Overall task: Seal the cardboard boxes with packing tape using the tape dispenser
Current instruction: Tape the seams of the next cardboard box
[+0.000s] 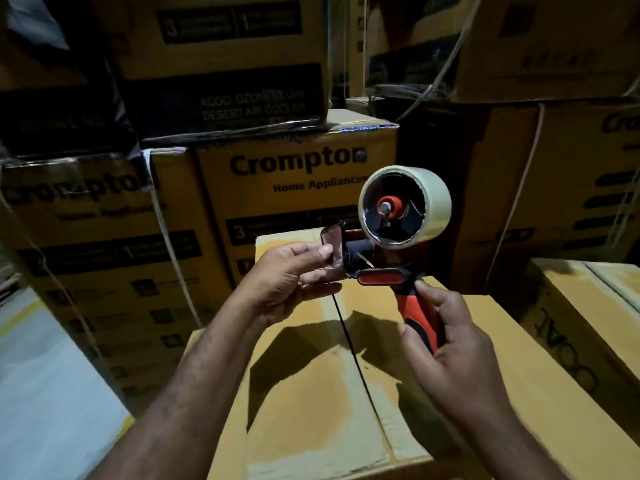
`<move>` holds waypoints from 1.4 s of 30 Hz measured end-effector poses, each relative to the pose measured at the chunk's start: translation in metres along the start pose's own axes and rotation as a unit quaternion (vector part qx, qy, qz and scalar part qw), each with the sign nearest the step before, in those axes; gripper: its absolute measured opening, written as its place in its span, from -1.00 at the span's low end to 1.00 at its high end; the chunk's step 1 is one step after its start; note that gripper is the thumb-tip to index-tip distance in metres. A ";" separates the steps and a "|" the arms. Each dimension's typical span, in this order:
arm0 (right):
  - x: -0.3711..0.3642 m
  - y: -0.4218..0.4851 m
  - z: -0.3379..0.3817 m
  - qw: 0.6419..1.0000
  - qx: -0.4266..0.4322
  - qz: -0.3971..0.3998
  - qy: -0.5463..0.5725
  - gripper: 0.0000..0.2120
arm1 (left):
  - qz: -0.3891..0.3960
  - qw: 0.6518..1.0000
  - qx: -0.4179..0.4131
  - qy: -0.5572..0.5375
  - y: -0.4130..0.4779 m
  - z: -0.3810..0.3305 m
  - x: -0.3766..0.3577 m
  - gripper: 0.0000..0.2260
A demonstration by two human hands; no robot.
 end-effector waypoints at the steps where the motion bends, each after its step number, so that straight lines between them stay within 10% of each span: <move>1: -0.006 0.002 0.002 1.000 -0.004 -0.008 -0.002 -0.44 | -0.001 1.000 0.002 0.028 0.002 -0.003 0.008 -0.79; 18: -0.038 0.009 0.017 0.995 -0.090 -0.048 0.014 -0.47 | 0.174 0.980 0.095 0.023 0.028 0.014 0.052 -0.87; 24: -0.025 0.011 0.018 0.990 -0.105 -0.071 0.056 -0.50 | 0.115 0.976 -0.092 0.163 0.037 0.003 0.050 -0.95; 35: -0.023 0.015 0.027 0.983 -0.084 -0.085 0.140 -0.49 | 0.173 0.983 -0.061 -0.022 0.027 0.022 0.038 -0.90; 39: -0.018 0.012 0.025 0.980 -0.095 -0.083 0.152 -0.50 | 0.045 0.970 -0.203 0.128 0.022 0.016 0.043 -0.89; 42: -0.017 0.012 0.023 0.983 -0.094 -0.069 0.143 -0.50 | -0.033 0.896 -0.324 0.303 0.020 0.006 0.043 -0.90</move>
Point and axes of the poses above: each hand's wrist, its own y-axis towards the middle knuckle, its own x-axis out of the back of the hand, z = x × y, the point moved 7 cm from there along y, towards the middle knuckle, and after that the axes turned 11 degrees about z, right-handed, at the moved point
